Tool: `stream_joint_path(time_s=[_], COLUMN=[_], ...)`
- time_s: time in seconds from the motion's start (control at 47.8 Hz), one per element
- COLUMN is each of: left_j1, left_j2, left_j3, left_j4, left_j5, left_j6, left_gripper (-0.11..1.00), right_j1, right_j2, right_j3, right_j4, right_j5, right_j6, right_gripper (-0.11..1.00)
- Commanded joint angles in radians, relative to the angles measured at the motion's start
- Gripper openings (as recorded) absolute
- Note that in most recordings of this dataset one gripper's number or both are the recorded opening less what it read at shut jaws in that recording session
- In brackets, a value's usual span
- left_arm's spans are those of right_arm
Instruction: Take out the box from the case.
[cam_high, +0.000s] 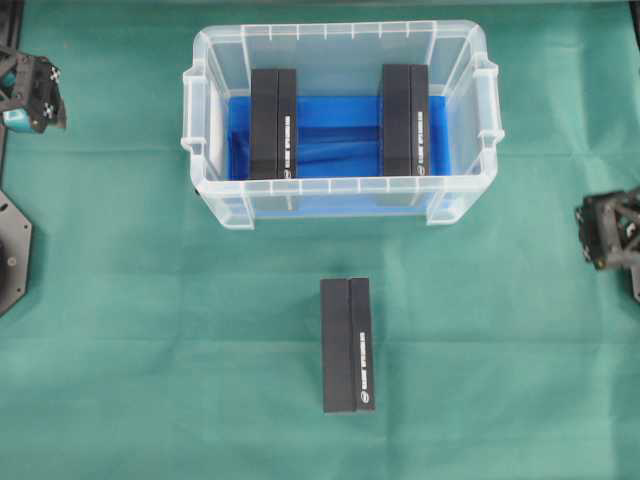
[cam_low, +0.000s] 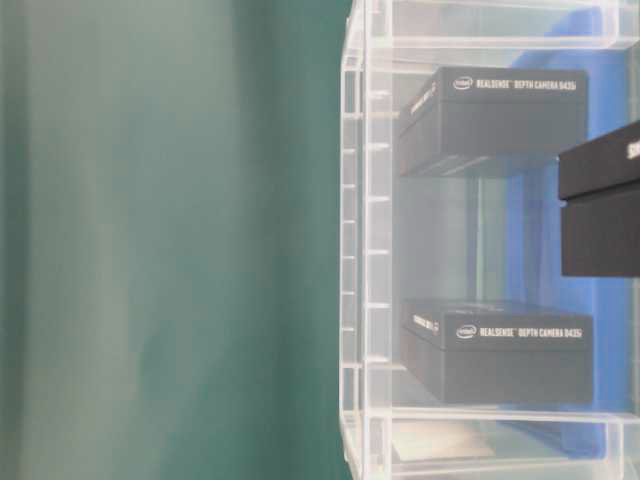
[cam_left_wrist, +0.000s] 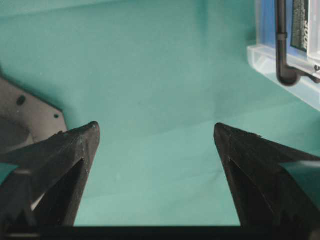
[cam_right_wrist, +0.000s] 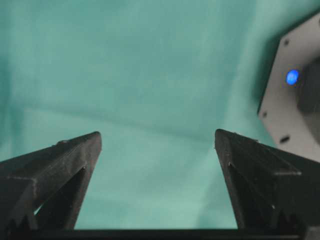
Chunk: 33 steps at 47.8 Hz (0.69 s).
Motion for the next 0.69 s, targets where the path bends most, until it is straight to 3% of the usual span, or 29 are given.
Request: stream_joint_path(time_s=[0.0,0.46,0.669], left_j1=[0.003,0.003,0.003], left_j2=[0.003,0.006,0.006], left_j3=[-0.012,-0.014,-0.014], left_j4=[0.003,0.002,0.002], left_j5=[-0.003,-0.006,-0.006], left_j6=[0.0,0.0,0.0], left_gripper=[0.95,0.95,0.95], right_j1=[-0.064,-0.512,-0.653], right_j2=[-0.012,-0.015,0.012], right_j3=[0.0,0.011,0.009], right_j4=[-0.006,0.012,0.034], right_j5=[-0.014,-0.11,-0.161], right_j6=[-0.048,-0.492,-0.626], right_gripper=[0.93,0.93,0.93])
